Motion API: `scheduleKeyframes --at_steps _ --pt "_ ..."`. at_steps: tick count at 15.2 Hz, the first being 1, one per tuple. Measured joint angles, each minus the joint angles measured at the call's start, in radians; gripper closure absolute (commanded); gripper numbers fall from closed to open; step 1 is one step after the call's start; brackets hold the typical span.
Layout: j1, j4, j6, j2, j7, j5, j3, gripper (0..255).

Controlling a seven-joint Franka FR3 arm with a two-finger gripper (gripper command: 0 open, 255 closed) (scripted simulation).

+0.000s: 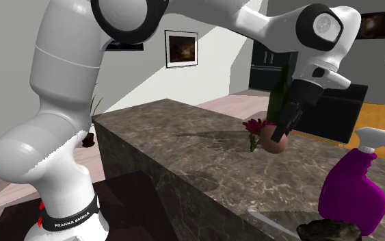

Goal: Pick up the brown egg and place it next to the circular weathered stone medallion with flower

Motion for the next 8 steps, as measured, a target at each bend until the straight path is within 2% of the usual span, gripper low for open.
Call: scheduleKeyframes --at_steps 8 --pt "-0.003 -0.082 0.099 0.017 0.008 -0.002 -0.001 255"
